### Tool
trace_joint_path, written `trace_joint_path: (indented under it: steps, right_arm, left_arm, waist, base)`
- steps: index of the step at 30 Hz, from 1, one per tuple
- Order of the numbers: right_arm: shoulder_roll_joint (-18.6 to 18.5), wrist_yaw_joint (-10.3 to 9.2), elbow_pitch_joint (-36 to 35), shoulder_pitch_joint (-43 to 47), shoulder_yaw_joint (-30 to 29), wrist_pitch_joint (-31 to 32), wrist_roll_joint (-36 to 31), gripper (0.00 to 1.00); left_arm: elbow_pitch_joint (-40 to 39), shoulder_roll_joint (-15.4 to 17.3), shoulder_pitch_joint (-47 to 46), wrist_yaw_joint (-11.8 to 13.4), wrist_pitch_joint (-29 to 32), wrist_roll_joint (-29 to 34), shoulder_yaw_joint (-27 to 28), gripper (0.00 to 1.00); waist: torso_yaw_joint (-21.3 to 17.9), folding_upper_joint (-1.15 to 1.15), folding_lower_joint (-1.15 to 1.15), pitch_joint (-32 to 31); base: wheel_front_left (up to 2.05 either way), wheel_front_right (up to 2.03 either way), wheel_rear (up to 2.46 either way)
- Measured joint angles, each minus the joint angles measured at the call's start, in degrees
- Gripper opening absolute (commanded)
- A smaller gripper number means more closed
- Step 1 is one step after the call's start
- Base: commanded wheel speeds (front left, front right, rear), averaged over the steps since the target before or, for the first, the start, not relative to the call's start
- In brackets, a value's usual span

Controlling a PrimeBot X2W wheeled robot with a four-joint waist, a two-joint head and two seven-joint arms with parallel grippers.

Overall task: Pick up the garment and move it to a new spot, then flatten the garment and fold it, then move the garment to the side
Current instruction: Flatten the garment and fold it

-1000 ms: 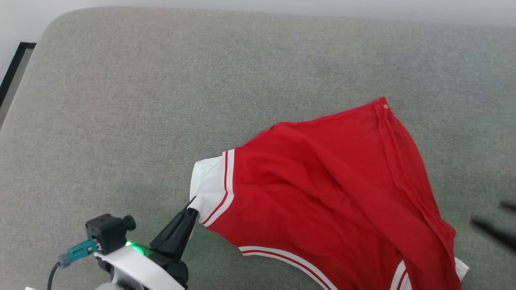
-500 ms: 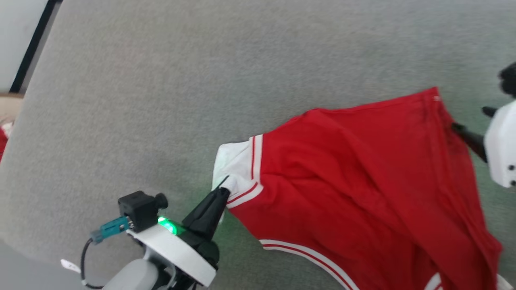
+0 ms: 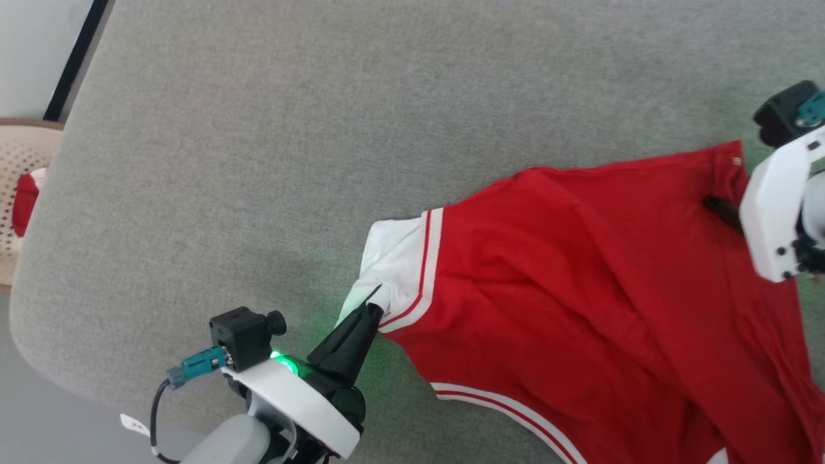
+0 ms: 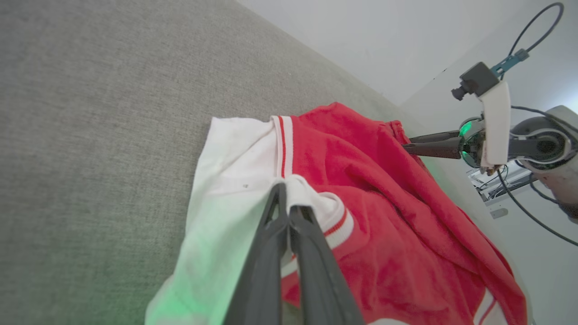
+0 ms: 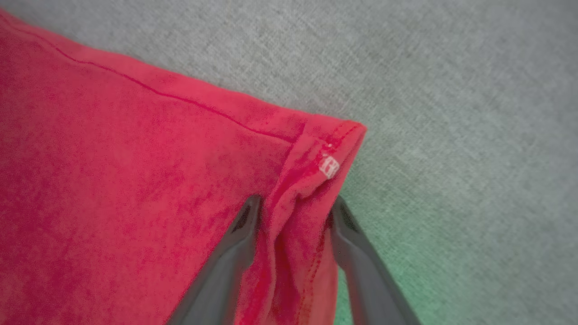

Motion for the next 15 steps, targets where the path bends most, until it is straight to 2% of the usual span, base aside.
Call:
trace_joint_path:
  steps: [6, 11, 15]
  right_arm:
    - [3.2, 0.09, 4.4, -0.2, 0.4, -5.4, 2.5, 0.0]
    - [5.6, 0.1, 9.0, -1.2, -2.5, -12.6, 3.3, 0.0]
    - [7.2, 0.1, 12.5, -4.1, -5.9, -16.9, 3.4, 0.0]
  left_arm:
    - [2.2, 1.3, 0.2, 0.0, 0.0, -1.2, 0.0, 0.0]
    - [2.6, 3.8, -0.7, 0.0, -0.1, -3.4, 1.2, 0.0]
    - [2.0, 6.3, -5.5, 0.0, 0.4, -6.5, 1.6, 0.0]
  waist:
    - [-1.6, 0.0, 0.0, -2.4]
    - [-3.7, 0.0, 0.0, -5.0]
    - [-6.0, 0.0, 0.0, -6.6]
  base:
    - [0.0, 0.0, 0.0]
    - [0.0, 0.0, 0.0]
    - [0.0, 0.0, 0.0]
